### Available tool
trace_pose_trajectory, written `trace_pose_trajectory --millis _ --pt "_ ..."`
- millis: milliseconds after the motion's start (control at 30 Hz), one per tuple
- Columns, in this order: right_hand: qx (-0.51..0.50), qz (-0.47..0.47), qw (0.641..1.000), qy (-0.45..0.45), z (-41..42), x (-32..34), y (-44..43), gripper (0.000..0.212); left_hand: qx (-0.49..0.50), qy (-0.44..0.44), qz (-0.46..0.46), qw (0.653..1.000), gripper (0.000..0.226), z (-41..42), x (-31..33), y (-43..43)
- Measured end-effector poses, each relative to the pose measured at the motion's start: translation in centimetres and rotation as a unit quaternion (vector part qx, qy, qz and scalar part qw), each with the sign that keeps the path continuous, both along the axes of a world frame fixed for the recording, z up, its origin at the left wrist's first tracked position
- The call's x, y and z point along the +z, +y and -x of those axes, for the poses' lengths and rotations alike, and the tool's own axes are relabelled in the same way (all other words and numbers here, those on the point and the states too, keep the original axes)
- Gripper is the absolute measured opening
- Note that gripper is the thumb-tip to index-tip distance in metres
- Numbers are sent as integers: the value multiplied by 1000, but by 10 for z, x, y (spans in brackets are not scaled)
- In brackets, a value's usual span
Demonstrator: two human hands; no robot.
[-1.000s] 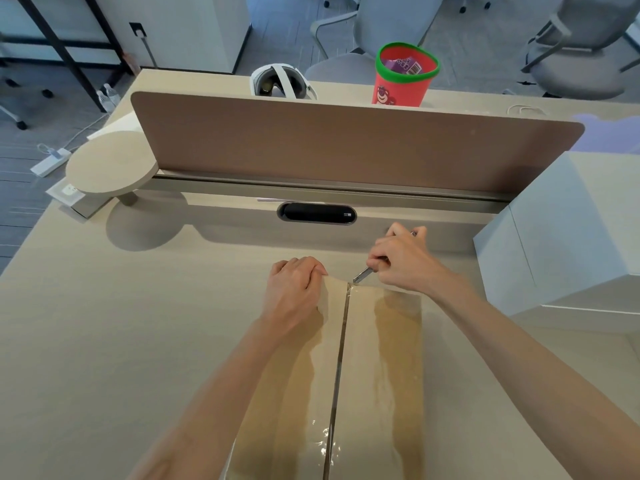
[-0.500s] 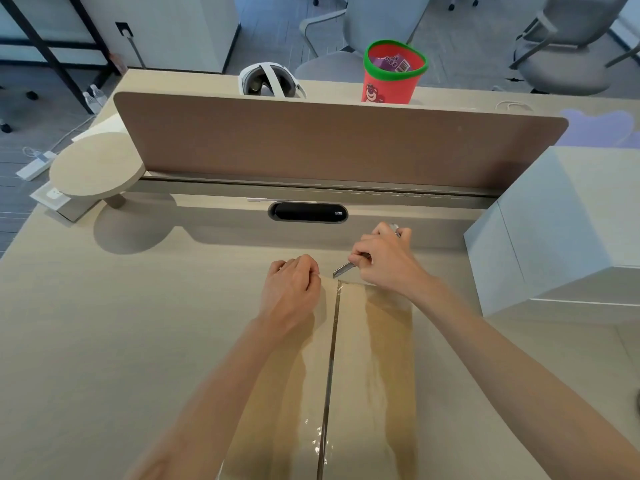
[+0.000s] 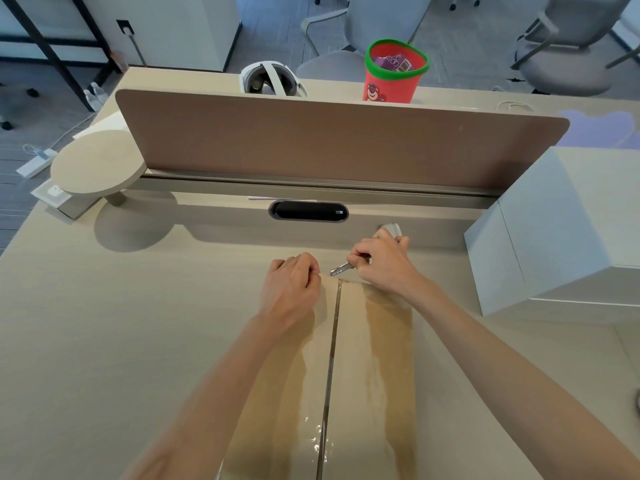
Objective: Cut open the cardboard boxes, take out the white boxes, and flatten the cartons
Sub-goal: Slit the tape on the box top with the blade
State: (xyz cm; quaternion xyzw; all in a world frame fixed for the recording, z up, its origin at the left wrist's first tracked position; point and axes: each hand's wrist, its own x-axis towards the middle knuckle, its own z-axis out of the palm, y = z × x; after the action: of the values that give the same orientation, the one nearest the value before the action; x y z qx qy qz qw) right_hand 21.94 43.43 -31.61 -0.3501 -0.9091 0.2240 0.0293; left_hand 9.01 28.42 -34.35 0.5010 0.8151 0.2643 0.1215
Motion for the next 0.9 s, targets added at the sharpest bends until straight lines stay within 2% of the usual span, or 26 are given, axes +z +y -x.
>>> trace_pose_trajectory --millis 133,433,633,800,900 --pt "-24 19 1000 9 1 -5 0 15 2 -4 3 1000 9 0 -1 0" --pt "13 38 999 -17 7 2 2 19 9 -3 -1 1000 9 0 1 0" --pt "57 -14 996 -68 0 16 3 21 0 -3 -1 1000 9 2 0 0" --pt "128 -120 983 -44 -5 15 5 23 0 -15 0 1000 10 3 1 1" --pt "155 -142 977 -20 -7 10 9 24 -2 -19 1 1000 11 3 2 0"
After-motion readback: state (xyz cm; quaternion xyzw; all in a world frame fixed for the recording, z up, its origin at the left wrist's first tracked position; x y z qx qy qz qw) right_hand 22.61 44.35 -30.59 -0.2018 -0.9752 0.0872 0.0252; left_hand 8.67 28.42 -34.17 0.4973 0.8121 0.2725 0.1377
